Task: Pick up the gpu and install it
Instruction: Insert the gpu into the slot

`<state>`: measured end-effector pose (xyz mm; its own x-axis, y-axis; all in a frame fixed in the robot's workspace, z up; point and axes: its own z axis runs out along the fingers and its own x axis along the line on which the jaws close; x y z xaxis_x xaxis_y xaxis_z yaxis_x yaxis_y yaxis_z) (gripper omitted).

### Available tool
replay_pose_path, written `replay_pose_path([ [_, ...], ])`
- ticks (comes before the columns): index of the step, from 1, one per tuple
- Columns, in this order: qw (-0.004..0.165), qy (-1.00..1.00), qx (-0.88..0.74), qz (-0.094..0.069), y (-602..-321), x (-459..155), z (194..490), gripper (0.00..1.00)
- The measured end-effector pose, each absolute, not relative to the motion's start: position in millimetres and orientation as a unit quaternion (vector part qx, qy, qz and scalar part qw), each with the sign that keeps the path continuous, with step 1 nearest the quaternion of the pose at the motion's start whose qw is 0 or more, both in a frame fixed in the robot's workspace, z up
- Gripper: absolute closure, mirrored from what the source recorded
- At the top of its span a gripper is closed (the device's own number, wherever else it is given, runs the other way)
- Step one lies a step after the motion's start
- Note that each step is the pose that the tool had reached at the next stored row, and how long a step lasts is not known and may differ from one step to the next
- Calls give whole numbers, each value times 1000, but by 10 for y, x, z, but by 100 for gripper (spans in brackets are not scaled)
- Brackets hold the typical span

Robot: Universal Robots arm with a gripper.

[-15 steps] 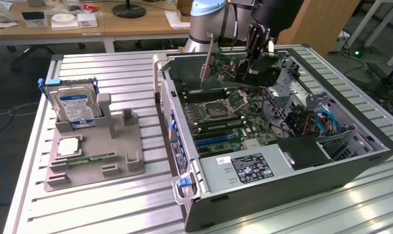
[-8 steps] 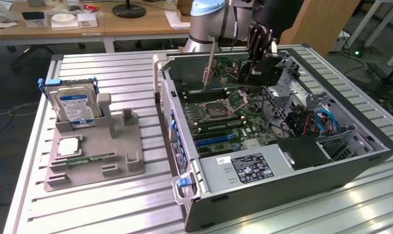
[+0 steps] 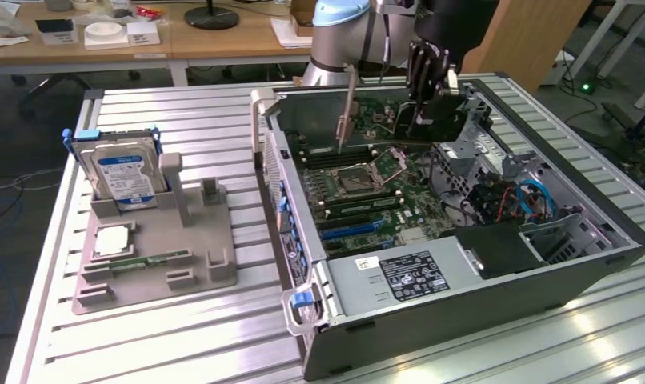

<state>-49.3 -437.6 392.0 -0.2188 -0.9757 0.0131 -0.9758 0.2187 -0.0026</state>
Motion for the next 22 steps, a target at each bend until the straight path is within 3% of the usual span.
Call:
replay_pose_path([
  [22, -2, -748, 664, -1, -4376, -494, 3865, 73],
])
